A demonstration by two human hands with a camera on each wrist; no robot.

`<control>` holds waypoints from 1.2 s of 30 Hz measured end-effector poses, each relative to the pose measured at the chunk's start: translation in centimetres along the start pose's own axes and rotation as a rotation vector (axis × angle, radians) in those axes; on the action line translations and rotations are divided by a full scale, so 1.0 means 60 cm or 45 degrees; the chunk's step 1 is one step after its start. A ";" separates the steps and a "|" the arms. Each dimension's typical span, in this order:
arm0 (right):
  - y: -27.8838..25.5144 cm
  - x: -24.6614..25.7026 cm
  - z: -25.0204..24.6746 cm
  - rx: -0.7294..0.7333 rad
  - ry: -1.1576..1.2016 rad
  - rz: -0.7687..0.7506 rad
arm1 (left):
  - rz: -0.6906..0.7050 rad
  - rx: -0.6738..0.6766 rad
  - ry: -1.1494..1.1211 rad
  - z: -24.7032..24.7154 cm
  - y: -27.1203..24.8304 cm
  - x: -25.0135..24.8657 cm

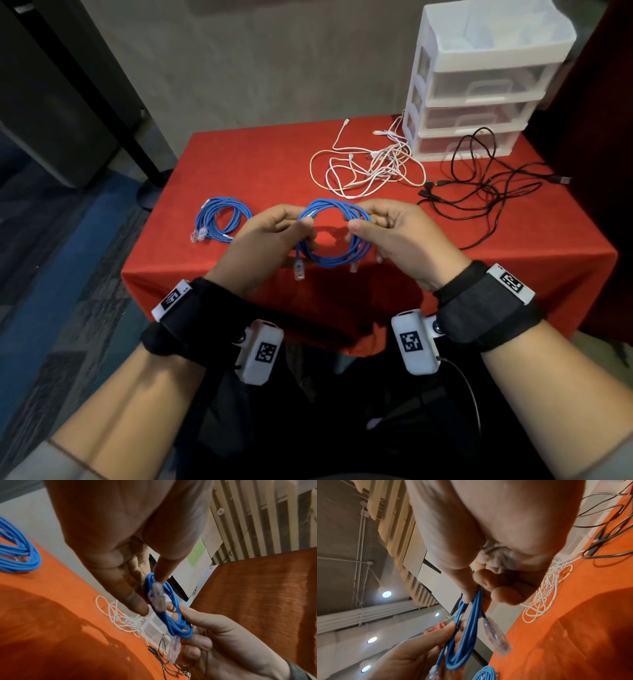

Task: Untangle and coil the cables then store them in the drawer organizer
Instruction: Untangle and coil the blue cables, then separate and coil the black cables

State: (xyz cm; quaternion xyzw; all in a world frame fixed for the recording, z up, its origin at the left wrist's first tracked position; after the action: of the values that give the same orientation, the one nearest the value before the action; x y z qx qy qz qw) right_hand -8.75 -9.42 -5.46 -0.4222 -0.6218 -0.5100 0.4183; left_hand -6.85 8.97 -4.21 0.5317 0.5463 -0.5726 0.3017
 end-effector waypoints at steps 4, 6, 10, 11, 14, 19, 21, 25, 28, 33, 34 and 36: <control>0.000 -0.025 -0.001 -0.051 -0.038 0.077 | -0.073 -0.066 -0.099 -0.036 0.021 0.031; -0.002 -0.037 -0.010 -0.084 -0.090 0.121 | -0.105 -0.172 -0.178 -0.076 0.044 0.047; -0.005 -0.063 -0.033 -0.129 -0.130 0.184 | -0.146 -0.421 -0.304 -0.176 0.088 0.061; -0.003 -0.067 -0.037 -0.135 -0.148 0.194 | -0.151 -0.468 -0.326 -0.195 0.097 0.062; 0.016 -0.074 -0.059 -0.179 -0.206 0.237 | -0.188 -0.665 -0.169 -0.252 0.123 0.073; 0.054 -0.070 -0.108 -0.289 -0.368 0.229 | -0.081 -0.797 0.603 -0.251 0.129 0.068; 0.059 -0.078 -0.126 -0.296 -0.544 0.200 | -0.005 -0.903 0.694 -0.236 0.107 0.057; 0.047 -0.098 -0.172 -0.351 -0.933 0.209 | 0.285 -1.051 0.688 -0.185 0.057 0.029; 0.023 -0.116 -0.199 -0.317 -1.046 0.379 | 0.433 -0.943 0.594 -0.127 0.050 0.022; 0.005 -0.118 -0.194 -0.137 -1.121 0.393 | 0.679 -0.610 0.510 -0.008 0.049 0.005; 0.004 -0.100 -0.189 -0.154 -1.114 0.302 | 0.712 -0.520 0.488 0.015 0.046 -0.003; 0.001 -0.054 -0.166 -0.141 -1.098 0.108 | 0.807 -0.322 0.479 0.065 0.040 -0.024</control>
State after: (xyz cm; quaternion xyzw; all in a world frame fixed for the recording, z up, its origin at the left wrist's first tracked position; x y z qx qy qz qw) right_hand -6.85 -19.58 -7.21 -0.6437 -0.6934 -0.3018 0.1176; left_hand -5.35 4.39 -4.21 0.7283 0.4670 -0.2717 0.4215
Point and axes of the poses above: each hand's wrist, its own y-axis towards the middle knuckle, its own z-axis out of the palm, x = y × z, the point moved 8 cm from there along y, towards the middle knuckle, and after that the axes turned 12 degrees about -z, right-handed, at the moved point
